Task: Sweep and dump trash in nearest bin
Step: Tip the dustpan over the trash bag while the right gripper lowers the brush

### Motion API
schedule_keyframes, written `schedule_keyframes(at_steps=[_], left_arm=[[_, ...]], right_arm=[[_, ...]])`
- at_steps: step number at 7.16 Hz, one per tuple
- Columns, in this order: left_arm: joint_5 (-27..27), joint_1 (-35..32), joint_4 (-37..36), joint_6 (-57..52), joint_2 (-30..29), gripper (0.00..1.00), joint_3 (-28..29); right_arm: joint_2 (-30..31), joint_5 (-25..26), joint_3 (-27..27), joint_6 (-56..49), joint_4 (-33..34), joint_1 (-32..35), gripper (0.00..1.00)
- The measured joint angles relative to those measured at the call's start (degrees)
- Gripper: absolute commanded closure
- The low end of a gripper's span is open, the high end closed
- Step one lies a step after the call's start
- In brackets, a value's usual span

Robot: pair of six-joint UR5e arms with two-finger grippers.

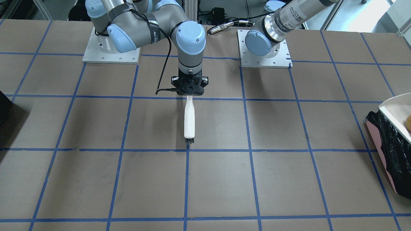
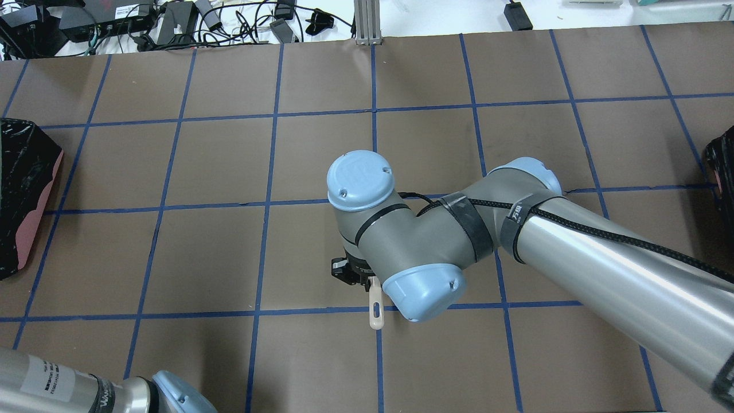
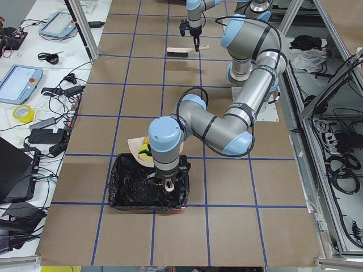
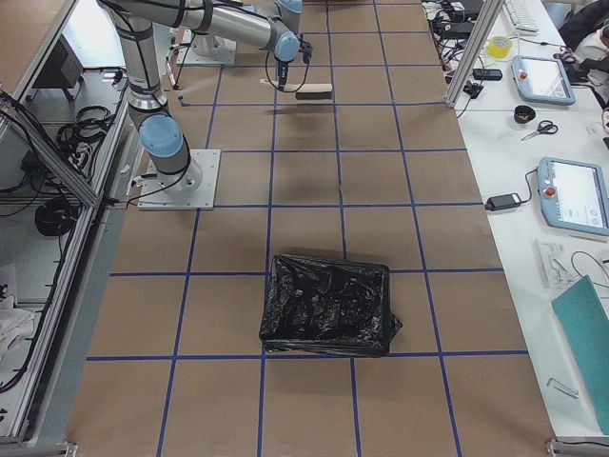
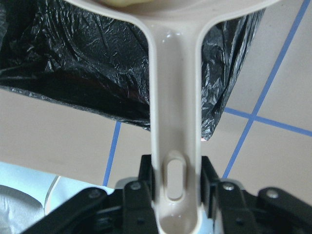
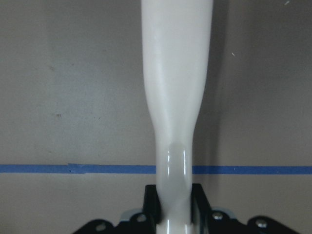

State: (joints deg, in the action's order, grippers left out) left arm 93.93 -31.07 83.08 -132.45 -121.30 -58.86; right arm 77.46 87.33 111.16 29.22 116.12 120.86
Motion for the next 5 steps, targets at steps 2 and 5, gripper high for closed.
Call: schedule_keyframes(at_steps=[2, 5], left_arm=[[0.04, 1.39, -0.49, -0.37, -3.69, 1.0, 5.03], [-0.16, 1.69, -8.09, -0.47, -7.96, 1.0, 8.54]], right_arm=[[-0.33, 1.24, 1.6, -0.12, 1.07, 0.22, 1.0], [-0.44, 1.27, 2.02, -0.07, 2.16, 0.25, 1.0]])
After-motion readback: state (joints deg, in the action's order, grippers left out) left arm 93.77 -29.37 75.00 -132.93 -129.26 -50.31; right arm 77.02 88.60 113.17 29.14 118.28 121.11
